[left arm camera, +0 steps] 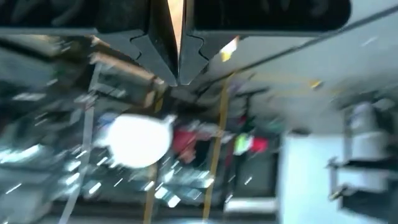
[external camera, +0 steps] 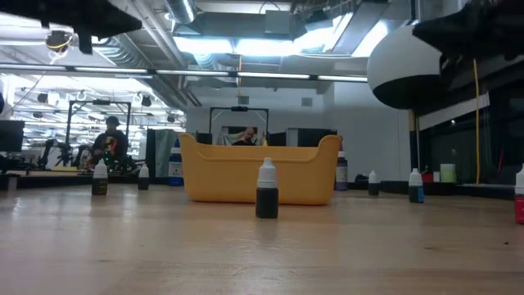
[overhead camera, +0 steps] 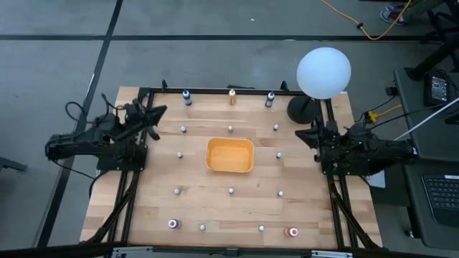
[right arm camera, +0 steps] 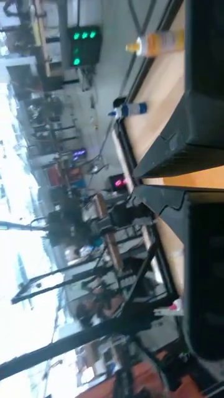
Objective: Pick & Place food coloring
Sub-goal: Put the blue food coloring bottle into the yellow bin
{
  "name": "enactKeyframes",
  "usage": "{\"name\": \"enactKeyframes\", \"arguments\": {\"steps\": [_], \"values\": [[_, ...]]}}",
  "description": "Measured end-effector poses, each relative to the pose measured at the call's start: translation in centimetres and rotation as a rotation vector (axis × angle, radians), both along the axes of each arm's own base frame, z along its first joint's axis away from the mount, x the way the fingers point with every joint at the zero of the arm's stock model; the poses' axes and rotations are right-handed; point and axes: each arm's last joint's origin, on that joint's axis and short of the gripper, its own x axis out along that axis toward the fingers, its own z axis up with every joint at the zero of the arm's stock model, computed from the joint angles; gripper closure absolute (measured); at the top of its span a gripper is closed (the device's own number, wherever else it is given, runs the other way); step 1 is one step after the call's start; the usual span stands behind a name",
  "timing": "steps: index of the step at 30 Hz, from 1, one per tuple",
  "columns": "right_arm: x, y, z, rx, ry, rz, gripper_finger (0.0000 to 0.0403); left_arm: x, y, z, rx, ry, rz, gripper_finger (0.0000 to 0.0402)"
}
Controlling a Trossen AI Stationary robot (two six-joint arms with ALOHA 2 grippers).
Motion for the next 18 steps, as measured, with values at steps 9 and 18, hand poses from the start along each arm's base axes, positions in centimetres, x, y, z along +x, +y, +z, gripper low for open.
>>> {"name": "enactKeyframes", "arguments": {"steps": [9, 18], "values": [[-0.2, -1.0, 5.8, -0.098, 0.272, -0.164, 0.0369, 1.5, 1.0, 8.6, -0.112, 0.147, 0.212, 0.0387], [2.7, -2.3, 9.0, -0.170, 0.377, -0.245, 0.0369, 5.7, 3.8, 13.4, -0.199, 0.345, 0.202, 0.0387]]}}
